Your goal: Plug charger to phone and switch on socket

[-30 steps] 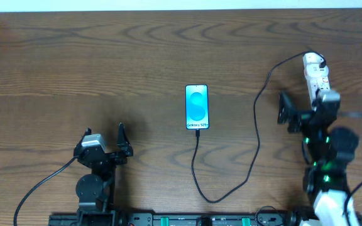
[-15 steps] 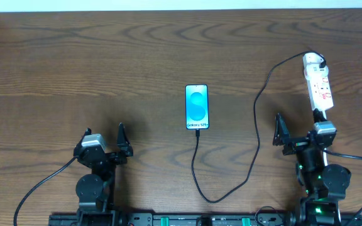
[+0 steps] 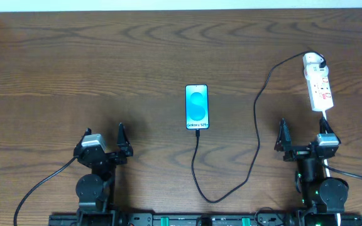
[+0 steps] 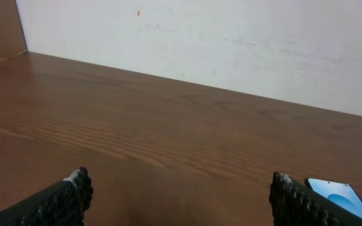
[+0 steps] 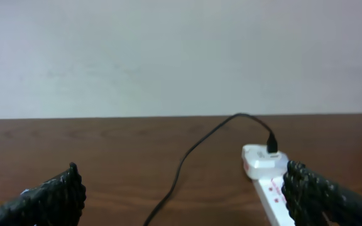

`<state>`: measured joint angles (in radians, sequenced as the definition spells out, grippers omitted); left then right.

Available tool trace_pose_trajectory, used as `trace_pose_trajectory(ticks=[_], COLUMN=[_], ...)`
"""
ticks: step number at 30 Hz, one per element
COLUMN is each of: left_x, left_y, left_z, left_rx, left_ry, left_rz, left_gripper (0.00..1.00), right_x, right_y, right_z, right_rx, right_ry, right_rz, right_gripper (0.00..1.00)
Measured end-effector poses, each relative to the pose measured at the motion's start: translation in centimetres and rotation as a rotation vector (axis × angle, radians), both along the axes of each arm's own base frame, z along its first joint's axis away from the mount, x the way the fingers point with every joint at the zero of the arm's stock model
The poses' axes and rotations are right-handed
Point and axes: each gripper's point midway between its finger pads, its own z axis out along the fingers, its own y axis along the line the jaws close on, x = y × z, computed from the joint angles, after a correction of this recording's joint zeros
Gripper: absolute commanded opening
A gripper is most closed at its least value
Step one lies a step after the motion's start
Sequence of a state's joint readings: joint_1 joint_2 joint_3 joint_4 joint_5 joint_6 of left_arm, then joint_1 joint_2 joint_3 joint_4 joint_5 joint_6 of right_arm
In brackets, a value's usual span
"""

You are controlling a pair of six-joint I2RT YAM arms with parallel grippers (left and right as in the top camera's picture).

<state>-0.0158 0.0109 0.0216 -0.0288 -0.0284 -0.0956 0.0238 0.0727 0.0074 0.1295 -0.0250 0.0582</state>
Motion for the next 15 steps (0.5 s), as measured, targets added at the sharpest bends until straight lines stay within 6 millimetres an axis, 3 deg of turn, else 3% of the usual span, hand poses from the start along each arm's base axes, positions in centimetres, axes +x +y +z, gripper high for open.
trace_pose_trajectory(ticks=[15], left_x=[0.00], left_y=[-0.01], left_z=[0.00], left_rx=[0.000], left_ry=[0.000], left_rz=[0.000], left_gripper=[0.92], right_x=[-0.35], right_y=[0.10], right_z=[-0.39], right_rx=[-0.068], right_ry=[0.008], right_rz=[-0.004], right_gripper=[0.99])
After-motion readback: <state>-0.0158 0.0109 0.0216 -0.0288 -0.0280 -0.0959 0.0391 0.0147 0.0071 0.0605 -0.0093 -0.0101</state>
